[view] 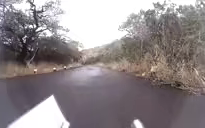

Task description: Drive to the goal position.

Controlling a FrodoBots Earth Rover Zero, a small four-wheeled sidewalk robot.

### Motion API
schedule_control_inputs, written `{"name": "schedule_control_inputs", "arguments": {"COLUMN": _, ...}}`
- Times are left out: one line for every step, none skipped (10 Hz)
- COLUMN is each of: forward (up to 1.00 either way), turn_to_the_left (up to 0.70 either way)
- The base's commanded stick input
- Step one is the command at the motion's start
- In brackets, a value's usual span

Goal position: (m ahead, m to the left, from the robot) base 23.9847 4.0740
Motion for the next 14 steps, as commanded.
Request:
{"name": "schedule_control_inputs", "arguments": {"forward": 1.00, "turn_to_the_left": 0.00}}
{"name": "schedule_control_inputs", "arguments": {"forward": 1.00, "turn_to_the_left": 0.00}}
{"name": "schedule_control_inputs", "arguments": {"forward": 1.00, "turn_to_the_left": 0.00}}
{"name": "schedule_control_inputs", "arguments": {"forward": 1.00, "turn_to_the_left": 0.00}}
{"name": "schedule_control_inputs", "arguments": {"forward": 1.00, "turn_to_the_left": 0.00}}
{"name": "schedule_control_inputs", "arguments": {"forward": 1.00, "turn_to_the_left": 0.00}}
{"name": "schedule_control_inputs", "arguments": {"forward": 1.00, "turn_to_the_left": 0.00}}
{"name": "schedule_control_inputs", "arguments": {"forward": 1.00, "turn_to_the_left": 0.00}}
{"name": "schedule_control_inputs", "arguments": {"forward": 1.00, "turn_to_the_left": 0.00}}
{"name": "schedule_control_inputs", "arguments": {"forward": 1.00, "turn_to_the_left": 0.00}}
{"name": "schedule_control_inputs", "arguments": {"forward": 1.00, "turn_to_the_left": 0.00}}
{"name": "schedule_control_inputs", "arguments": {"forward": 1.00, "turn_to_the_left": 0.00}}
{"name": "schedule_control_inputs", "arguments": {"forward": 1.00, "turn_to_the_left": 0.00}}
{"name": "schedule_control_inputs", "arguments": {"forward": 1.00, "turn_to_the_left": 0.00}}
